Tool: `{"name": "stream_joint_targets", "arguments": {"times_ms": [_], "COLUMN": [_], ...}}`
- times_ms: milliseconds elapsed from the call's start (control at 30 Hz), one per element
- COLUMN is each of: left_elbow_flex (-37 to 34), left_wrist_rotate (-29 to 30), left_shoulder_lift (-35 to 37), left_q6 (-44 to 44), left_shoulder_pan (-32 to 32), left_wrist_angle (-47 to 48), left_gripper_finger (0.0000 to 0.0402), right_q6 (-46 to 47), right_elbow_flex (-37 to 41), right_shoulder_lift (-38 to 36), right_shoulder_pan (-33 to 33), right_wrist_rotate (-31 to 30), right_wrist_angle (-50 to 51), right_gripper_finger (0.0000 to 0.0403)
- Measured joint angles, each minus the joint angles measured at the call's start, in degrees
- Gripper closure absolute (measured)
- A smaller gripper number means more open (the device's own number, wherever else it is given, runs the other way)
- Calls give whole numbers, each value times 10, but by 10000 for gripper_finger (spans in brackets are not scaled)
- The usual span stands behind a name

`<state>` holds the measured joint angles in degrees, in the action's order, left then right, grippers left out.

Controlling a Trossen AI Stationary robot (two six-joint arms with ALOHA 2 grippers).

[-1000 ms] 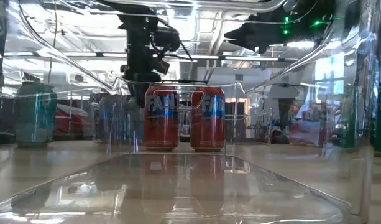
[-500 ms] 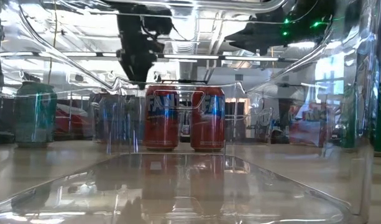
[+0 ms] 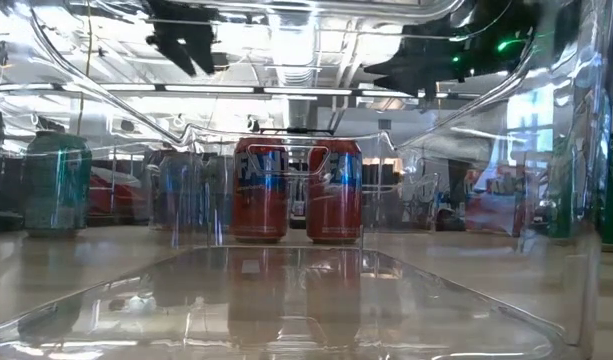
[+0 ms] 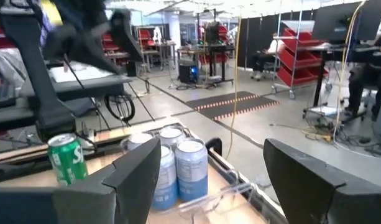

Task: Sort soda cans
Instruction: Put the bottom right red soda can into the top right transparent bin

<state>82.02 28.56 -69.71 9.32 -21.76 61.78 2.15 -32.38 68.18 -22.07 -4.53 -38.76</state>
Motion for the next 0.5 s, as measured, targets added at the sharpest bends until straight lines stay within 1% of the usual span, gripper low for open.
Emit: {"name": "stream_joint_targets", "arguments": {"times_ms": [100, 267, 367, 500], "left_elbow_flex": [0, 0, 0, 0], "left_wrist_rotate": [2, 1, -1, -36], "left_shoulder_lift": [44, 108, 130, 136], "left_q6": [11, 19, 22, 22], "left_shoulder_pan": [0, 0, 0, 0], "left_wrist_angle": [-8, -53, -86, -87], "left_gripper_finger": [55, 56, 56, 56], "right_q6": [6, 9, 9, 28], "right_elbow_flex": [0, 0, 0, -5], "right_shoulder_lift": [0, 0, 0, 0], "right_shoulder_pan": [-3, -3, -3, -3], "right_wrist_rotate": [0, 0, 0, 0], "right_wrist_angle": [5, 6, 5, 15], "right_gripper_finger": [102, 102, 102, 102]}}
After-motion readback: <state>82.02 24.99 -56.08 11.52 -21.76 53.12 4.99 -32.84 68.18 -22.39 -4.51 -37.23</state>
